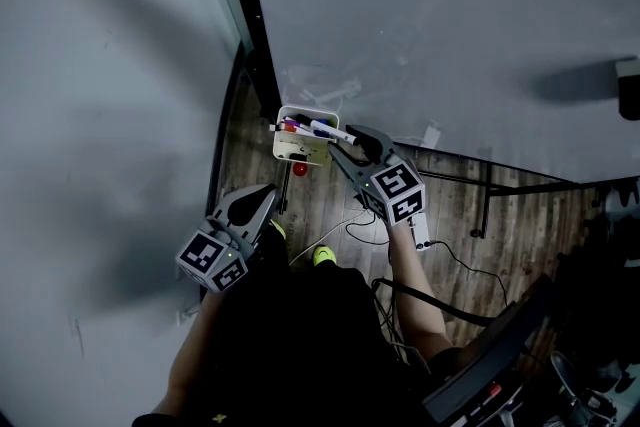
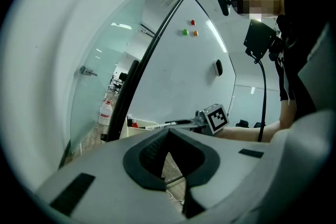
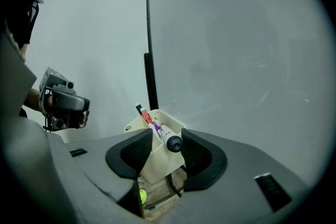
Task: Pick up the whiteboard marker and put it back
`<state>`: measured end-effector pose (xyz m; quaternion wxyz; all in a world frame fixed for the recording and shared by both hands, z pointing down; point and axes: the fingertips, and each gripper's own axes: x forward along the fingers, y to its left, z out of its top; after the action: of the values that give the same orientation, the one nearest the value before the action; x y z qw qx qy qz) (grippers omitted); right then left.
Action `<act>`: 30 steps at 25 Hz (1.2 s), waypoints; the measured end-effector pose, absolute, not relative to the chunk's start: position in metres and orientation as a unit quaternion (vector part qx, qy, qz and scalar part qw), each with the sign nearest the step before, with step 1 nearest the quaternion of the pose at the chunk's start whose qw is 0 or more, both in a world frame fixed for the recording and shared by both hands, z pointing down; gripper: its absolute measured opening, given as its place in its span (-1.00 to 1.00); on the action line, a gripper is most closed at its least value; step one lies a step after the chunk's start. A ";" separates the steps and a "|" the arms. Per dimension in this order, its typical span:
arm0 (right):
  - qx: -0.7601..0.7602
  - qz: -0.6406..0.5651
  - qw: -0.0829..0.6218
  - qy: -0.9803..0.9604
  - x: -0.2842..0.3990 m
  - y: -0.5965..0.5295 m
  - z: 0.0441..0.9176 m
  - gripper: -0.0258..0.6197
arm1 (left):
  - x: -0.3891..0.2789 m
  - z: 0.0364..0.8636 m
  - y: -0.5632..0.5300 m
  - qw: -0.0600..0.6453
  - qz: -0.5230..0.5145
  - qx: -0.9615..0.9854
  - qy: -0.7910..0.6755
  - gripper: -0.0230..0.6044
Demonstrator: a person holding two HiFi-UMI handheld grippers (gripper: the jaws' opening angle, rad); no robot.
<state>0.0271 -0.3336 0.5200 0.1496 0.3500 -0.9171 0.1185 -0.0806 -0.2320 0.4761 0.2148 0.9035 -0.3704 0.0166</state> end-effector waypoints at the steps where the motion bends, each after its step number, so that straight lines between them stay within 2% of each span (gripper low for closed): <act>1: 0.351 0.117 0.149 -0.917 0.027 -0.334 0.520 -0.42 | -0.081 0.477 -0.231 0.215 0.018 0.903 -0.371 -0.85; 4: 0.350 0.113 0.149 -0.918 0.027 -0.333 0.518 -0.48 | -0.082 0.477 -0.229 0.218 0.014 0.901 -0.375 -0.85; 6: 0.350 0.108 0.147 -0.919 0.027 -0.331 0.515 -0.65 | -0.081 0.476 -0.228 0.219 0.010 0.900 -0.376 -0.85; 30: 0.365 0.123 0.116 -0.916 0.038 -0.317 0.495 -0.68 | -0.075 0.465 -0.211 0.199 0.005 0.907 -0.372 -0.85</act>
<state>0.0375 -0.3169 0.4946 0.1160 0.3647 -0.9156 0.1234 -0.0747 -0.2112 0.4653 0.1990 0.9068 -0.3716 0.0053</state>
